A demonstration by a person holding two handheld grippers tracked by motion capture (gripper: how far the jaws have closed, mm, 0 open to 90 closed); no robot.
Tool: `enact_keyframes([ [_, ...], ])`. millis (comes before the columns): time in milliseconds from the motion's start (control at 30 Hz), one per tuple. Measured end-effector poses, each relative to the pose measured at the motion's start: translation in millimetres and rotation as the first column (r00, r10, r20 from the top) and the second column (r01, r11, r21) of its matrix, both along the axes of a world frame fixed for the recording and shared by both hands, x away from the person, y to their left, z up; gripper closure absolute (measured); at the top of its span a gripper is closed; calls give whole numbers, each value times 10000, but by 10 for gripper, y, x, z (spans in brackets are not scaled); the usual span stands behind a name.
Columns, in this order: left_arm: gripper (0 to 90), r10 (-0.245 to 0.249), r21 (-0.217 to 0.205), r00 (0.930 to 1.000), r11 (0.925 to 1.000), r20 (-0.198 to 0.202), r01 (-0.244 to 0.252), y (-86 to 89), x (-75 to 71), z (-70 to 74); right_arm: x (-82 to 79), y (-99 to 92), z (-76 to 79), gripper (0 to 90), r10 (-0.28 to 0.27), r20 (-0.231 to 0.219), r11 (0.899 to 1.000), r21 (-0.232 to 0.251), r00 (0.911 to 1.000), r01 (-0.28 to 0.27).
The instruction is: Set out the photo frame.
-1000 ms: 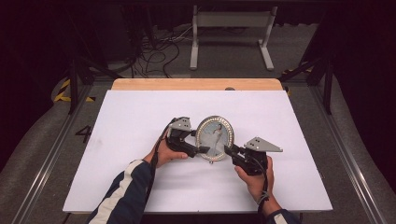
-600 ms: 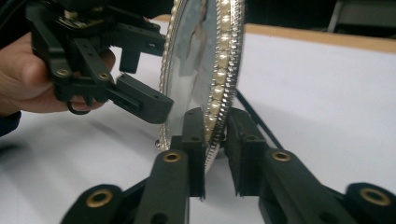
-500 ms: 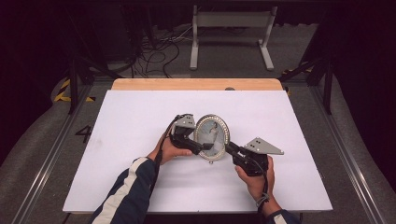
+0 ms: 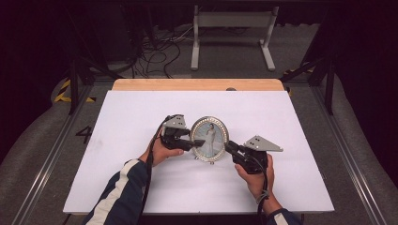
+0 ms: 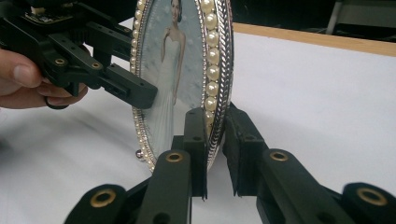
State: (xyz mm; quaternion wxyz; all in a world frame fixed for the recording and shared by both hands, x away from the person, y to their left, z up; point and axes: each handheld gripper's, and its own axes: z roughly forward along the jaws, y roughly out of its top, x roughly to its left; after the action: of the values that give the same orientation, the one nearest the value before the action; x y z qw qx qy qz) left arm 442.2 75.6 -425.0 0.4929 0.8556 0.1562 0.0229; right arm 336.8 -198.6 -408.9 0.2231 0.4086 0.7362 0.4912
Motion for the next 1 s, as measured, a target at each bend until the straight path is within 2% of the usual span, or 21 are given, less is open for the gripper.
enact_keyframes([
  [67,548,37,59,10000,10000,32,-37,6,-10,2,-1,17,3,794,15,58,9999,-114,10000,-15],
  [133,501,96,97,9999,9999,41,-97,17,-21,10,-1,25,0,787,29,115,9997,-228,9999,-27],
  [200,446,263,-58,9996,9996,45,-262,46,-19,25,-1,13,-6,770,63,50,9998,-184,10000,-62],
  [300,456,378,-299,9992,9989,125,-374,91,-24,59,1,-19,-1,714,21,102,10000,-79,9999,-20],
  [367,529,392,-392,9990,9985,215,-384,102,-33,77,1,-28,10,683,-18,122,10000,-9,9999,18],
  [433,552,393,-413,9984,9984,403,-376,98,-53,113,4,-19,11,656,-10,87,10000,35,10000,9],
  [567,651,456,-327,9984,9985,328,-446,122,-38,114,26,16,2,661,18,69,10000,-32,10000,-17],
  [733,674,433,-321,9987,9986,257,-425,138,-52,120,61,36,9,706,-108,12,9999,-103,9999,108],
  [800,684,462,-262,9983,9986,350,-453,130,-64,133,90,62,8,748,-107,-34,9997,-201,9999,107],
  [1000,689,563,-109,9970,9984,525,-558,144,-122,136,135,76,3,737,-100,-177,9999,-116,9998,97],
])
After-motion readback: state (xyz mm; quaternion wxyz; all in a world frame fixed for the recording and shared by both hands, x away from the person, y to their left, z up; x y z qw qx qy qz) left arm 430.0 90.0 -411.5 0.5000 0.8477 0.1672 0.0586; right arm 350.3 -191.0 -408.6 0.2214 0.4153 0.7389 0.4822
